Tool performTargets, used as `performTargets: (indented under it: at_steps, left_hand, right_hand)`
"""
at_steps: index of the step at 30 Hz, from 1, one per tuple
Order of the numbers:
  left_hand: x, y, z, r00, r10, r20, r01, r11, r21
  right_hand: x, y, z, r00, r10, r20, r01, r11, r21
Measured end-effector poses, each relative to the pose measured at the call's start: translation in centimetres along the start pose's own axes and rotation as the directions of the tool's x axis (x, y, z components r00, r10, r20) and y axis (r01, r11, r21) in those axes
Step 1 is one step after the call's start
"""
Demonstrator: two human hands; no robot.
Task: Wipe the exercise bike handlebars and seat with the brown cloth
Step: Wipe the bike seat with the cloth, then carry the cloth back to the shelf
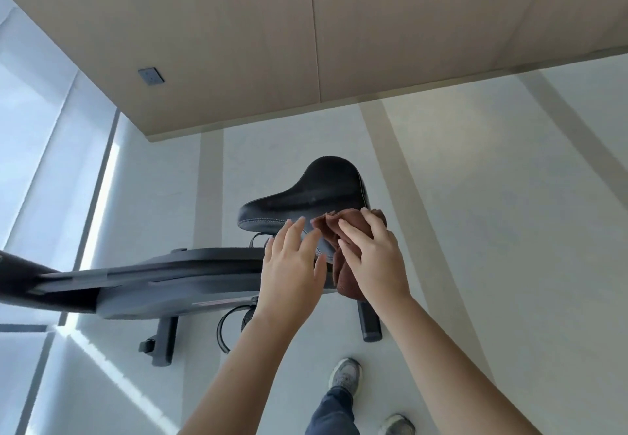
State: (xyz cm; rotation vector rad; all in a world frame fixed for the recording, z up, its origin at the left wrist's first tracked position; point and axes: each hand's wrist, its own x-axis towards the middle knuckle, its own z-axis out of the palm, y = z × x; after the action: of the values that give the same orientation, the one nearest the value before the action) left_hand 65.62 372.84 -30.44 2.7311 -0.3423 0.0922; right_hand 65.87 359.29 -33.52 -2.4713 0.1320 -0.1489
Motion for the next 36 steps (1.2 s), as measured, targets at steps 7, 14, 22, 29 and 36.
performTargets:
  at_steps: [7, 14, 22, 29, 36]
  left_hand:
    - [1.5, 2.6, -0.3, 0.997, 0.075, -0.015, -0.076, 0.994, -0.077]
    - [3.1, 11.0, 0.9, 0.924, 0.382, -0.011, -0.380, 0.916, -0.128]
    - [1.7, 25.4, 5.0, 0.659, 0.750, 0.059, -0.714, 0.648, -0.264]
    - [-3.8, 42.0, 10.4, 0.330, 0.941, 0.079, -0.870, 0.336, -0.360]
    - [-12.0, 60.6, 16.0, 0.077, 0.991, 0.107, -0.864, 0.120, -0.490]
  right_hand:
    - [-2.2, 1.6, -4.7, 0.990, 0.074, -0.117, -0.063, 0.993, 0.097]
    - [-5.1, 5.5, -12.3, 0.917, 0.229, -0.325, -0.225, 0.973, 0.052]
    - [-13.1, 12.4, -21.0, 0.666, 0.473, -0.577, -0.504, 0.855, 0.120]
    - [-23.4, 21.7, -29.8, 0.353, 0.627, -0.694, -0.693, 0.674, 0.256]
    - [-35.2, 32.2, -40.0, 0.098, 0.665, -0.740, -0.771, 0.521, 0.366]
